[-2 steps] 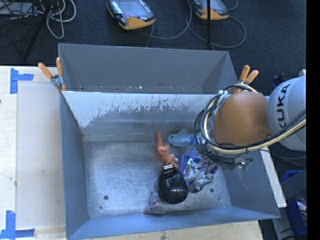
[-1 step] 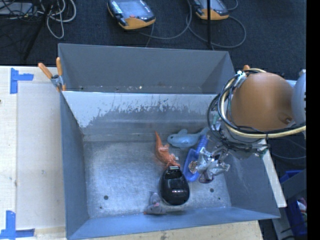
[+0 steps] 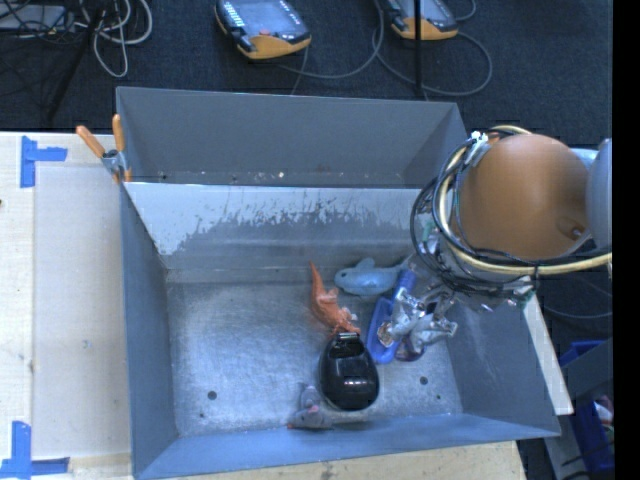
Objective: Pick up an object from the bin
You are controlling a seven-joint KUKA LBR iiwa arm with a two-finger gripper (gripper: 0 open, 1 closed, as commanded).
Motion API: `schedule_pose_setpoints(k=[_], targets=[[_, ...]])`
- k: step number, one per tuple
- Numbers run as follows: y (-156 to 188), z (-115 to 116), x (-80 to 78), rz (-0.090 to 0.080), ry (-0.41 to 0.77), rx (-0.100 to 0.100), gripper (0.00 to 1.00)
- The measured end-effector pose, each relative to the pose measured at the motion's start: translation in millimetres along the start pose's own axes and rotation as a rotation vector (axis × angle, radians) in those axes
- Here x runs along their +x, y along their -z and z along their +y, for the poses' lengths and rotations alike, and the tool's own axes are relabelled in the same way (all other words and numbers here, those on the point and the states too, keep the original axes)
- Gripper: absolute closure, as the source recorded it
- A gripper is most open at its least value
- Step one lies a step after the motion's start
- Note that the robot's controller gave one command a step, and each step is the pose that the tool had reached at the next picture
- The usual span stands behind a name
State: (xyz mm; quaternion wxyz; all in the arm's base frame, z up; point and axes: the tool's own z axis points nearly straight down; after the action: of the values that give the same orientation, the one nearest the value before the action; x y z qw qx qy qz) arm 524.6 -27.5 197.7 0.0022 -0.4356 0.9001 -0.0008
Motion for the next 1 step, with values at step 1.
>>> schedule_pose_setpoints(k=[1], targets=[[-59.0, -2.4, 0.1, -0.001, 0.034, 0.0, 1.0]])
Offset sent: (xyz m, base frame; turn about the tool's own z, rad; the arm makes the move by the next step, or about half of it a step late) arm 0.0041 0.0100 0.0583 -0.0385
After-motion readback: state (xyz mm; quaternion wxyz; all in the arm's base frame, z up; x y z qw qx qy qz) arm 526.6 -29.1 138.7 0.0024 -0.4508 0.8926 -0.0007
